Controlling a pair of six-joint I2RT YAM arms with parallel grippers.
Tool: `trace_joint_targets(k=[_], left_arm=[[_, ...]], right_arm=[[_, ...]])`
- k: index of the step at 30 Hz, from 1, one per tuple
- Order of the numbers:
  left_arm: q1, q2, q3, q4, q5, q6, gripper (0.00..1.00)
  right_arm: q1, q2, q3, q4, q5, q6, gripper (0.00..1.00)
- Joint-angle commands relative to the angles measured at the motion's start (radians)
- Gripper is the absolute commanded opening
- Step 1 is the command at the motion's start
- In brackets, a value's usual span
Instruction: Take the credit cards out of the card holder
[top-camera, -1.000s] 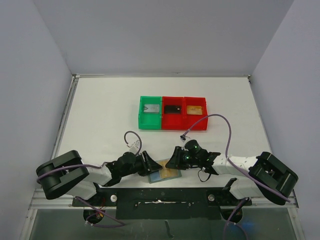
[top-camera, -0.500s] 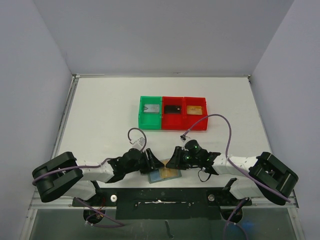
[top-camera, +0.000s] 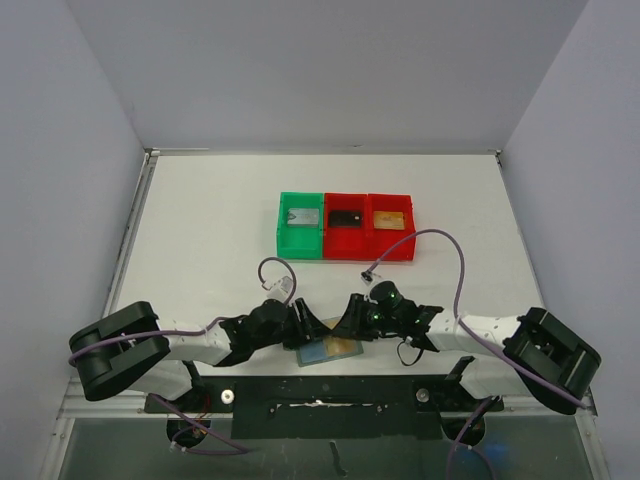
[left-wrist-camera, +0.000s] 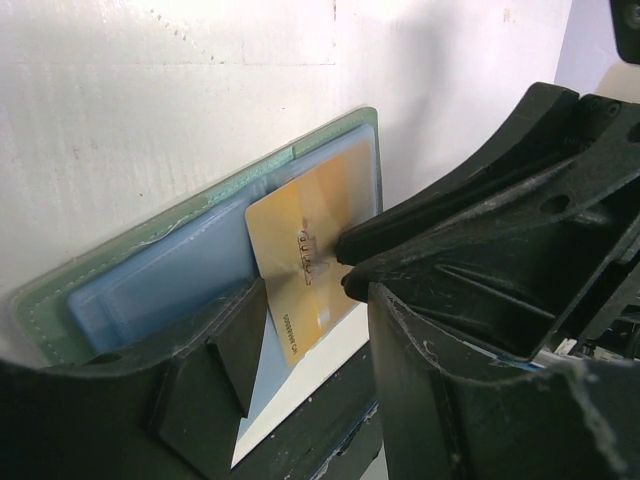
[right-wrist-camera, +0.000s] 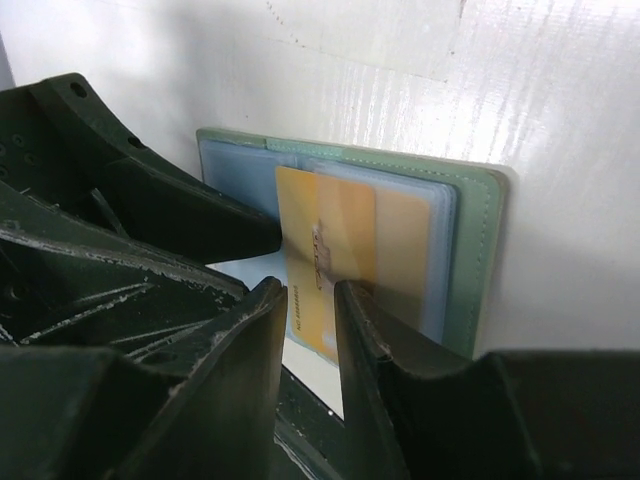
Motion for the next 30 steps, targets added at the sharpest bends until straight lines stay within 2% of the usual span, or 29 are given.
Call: trace_joint_targets(k=[1,3,6,12,18,23,30], left_arm=[[-0.006,0.004,-0.001,-0.102,-0.042,0.032,0.46],[-0.006,-0.007,-0.01,-0.101,-0.046,0.029,0.46],[-0.006,-0.022,-0.028,-0.087,-0.047,0.021,0.46],[-0.006,-0.033,-0.048,-0.09,-0.046,0.013,0.47],[-0.001,-0.043,-0.06,-0.084,-0.036,0.013,0.47],[-0.001,-0.04,-0.087,-0.038,-0.032,0.002,0.47],[0.0,-0.044,-0.105,-0.022,-0.036,-0.005,0.47]], right_arm=[[0.011,-0.072,0.049,-0.249,0.112,-0.083,0.31],[0.011,-0.11,0.092,-0.358,0.161,-0.107,0.33],[0.01,-0.145,0.124,-0.423,0.19,-0.12,0.35],[0.031,-0.091,0.135,-0.403,0.15,-0.117,0.34],[0.063,-0.08,0.163,-0.432,0.198,-0.102,0.35],[0.076,-0.102,0.221,-0.496,0.248,-0.117,0.31],[0.083,-0.058,0.249,-0.471,0.217,-0.137,0.31]])
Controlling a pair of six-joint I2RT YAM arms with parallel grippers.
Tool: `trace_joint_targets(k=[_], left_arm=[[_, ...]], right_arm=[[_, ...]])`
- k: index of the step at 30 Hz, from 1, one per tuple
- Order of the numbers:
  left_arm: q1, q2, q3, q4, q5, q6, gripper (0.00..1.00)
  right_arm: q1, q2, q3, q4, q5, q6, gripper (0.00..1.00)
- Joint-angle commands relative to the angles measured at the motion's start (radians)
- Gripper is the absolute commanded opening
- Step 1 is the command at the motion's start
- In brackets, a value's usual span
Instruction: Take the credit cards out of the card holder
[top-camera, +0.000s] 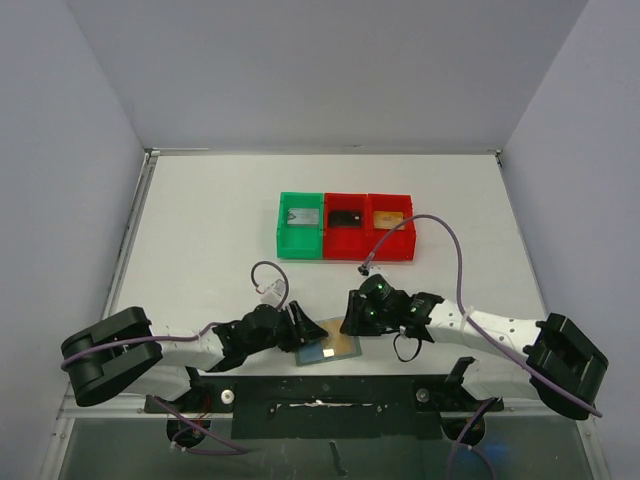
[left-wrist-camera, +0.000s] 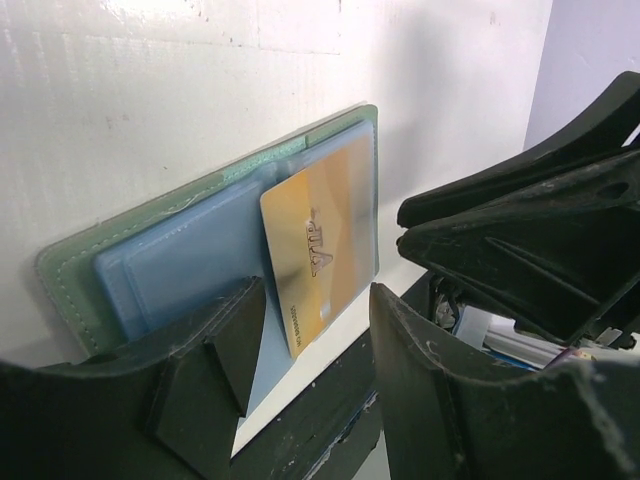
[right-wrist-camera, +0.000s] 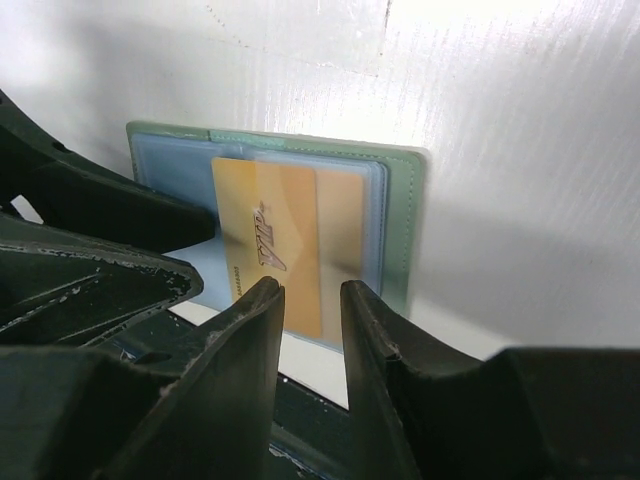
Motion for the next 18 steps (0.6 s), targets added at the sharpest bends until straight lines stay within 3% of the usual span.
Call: trace_joint_targets(k=[1,10,18], left_arm=[[0.004,0.011,-0.044,-0.058,-0.021,0.014,0.47],[0.002,0.153,-0.146,0.189,-0.013,-0.058,0.48],[-0.01,0.293,-0.126,0.359,0.034,-0.072,0.46]], right_arm=[[0.013,0.041,0.028,0.043,-0.012,-0.019,0.31],[0.024,0.128,-0.046,0.051,-0.02,0.016,0.28],[0.028,0.109,-0.106,0.146,-0.067,0.04,0.28]])
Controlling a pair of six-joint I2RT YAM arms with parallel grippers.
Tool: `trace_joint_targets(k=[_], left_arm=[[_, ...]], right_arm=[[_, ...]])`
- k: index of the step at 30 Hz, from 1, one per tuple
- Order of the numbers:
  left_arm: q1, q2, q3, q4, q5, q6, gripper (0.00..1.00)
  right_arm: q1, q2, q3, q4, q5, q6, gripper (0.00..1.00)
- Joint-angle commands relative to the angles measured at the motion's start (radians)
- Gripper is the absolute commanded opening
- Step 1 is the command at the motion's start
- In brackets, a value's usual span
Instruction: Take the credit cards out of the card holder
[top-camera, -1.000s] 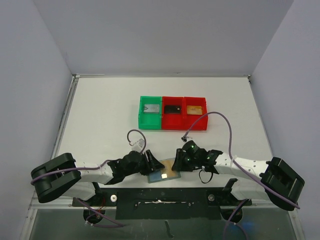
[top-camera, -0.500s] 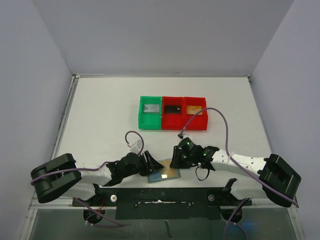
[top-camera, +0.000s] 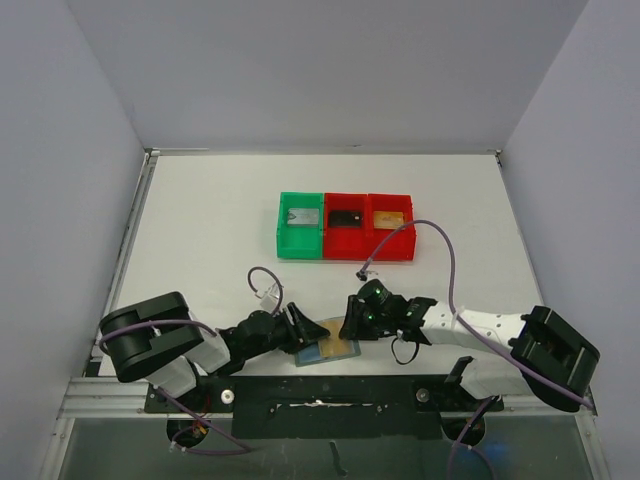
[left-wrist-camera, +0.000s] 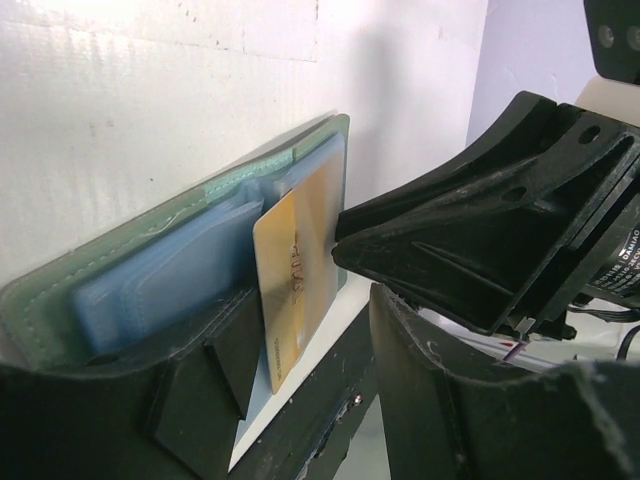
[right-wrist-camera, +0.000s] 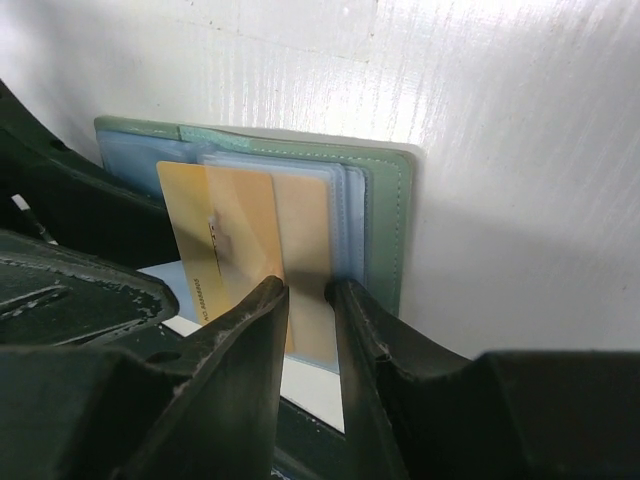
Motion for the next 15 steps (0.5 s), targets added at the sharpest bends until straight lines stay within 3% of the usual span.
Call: trace_joint_targets(k=[1,6,11,15], left_arm=[[-0.011,0.091,-0.04,-0.029,0.017,0.009,0.45],[-0.011,0.103,-0.059,0.024,0.013,-0.007,0.34],[-0.011,0.036,-0.045,-0.071,0.0,0.007,0.26],[-0.011,-0.045,-0.024,-0.196,-0.024,0.029,0.13]], right_arm=[[0.022,0.039,-0.052,0.024,-0.032,0.023,0.28],[0.022,0.043,-0.053,0.019,-0.027,0.025,0.28],[0.021,0.046,-0.044,0.008,-0.016,0.026,0.28],[0.021,0.054,-0.038,0.006,-0.011,0.027,0.28]])
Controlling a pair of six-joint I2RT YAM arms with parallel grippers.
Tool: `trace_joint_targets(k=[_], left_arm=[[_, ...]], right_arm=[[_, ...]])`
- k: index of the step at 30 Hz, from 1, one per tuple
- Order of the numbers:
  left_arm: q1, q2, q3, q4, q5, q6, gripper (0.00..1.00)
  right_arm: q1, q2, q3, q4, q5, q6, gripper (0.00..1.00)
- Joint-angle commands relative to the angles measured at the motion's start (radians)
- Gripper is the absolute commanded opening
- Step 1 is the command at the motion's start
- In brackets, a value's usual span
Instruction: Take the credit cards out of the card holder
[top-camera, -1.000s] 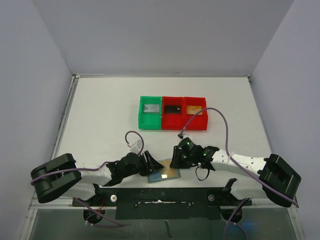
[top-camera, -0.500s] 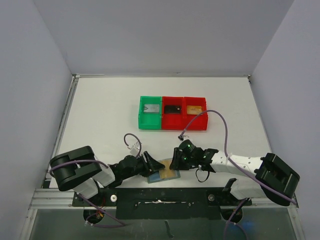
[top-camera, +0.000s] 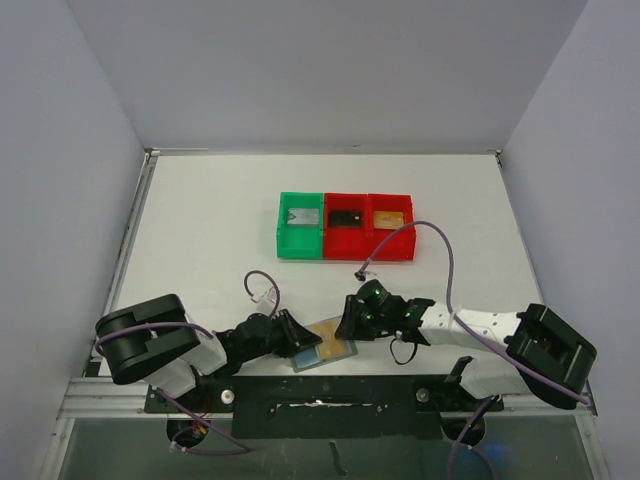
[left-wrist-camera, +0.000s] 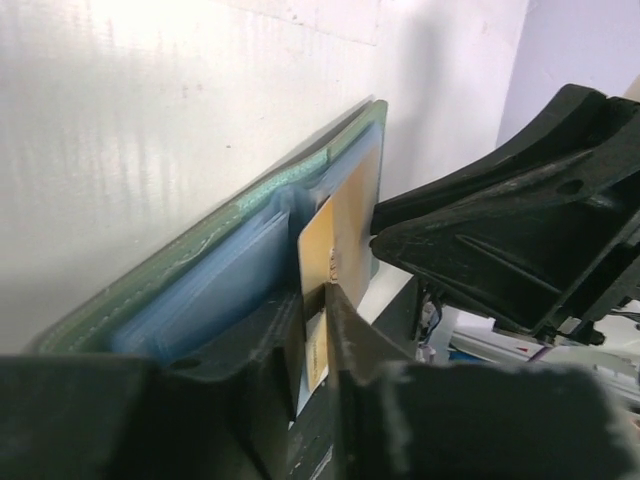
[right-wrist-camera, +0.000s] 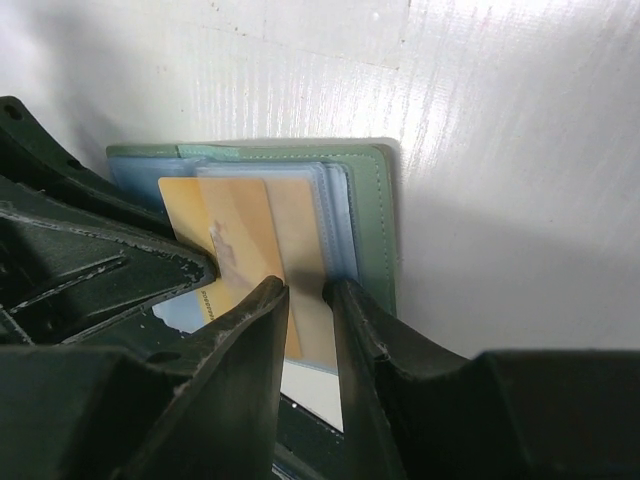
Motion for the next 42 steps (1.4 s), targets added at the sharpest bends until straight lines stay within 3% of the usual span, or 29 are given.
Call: trace_joint_targets(k=[1,4,14,19,27,35,42], left_arm=[[-0.01,-0.071,0.012,-0.222,-0.029,0.048,0.09],[-0.009,-0.131,0.026,-0.309,-0.047,0.066,0.0],[0.028,-0.317,0.076,-0.599,-0.053,0.174,0.0],[0.113,-0.382,0.097,-0.685,0.021,0.275,0.0],[0.177,-0.368,0.159,-0.741,0.135,0.39,0.0],[0.214,-0.36,0.221,-0.866,0.138,0.449,0.0],[0.283,-0.434,0.227,-0.951,0.162,0.505,0.0]], right_arm=[[0.019,0.043,-0.019,-0.057,0.009,-0.001,0.28],[0.02,0.045,-0.006,-0.069,0.023,-0.003,0.28],[0.021,-0.023,0.106,-0.124,0.115,-0.063,0.29],[0.021,-0.042,0.111,0.001,0.039,-0.074,0.31],[0.028,0.121,0.165,0.204,-0.085,-0.079,0.31],[0.029,0.257,0.263,0.023,0.05,-0.081,0.28],[0.03,0.27,0.207,0.026,0.047,-0.069,0.28]])
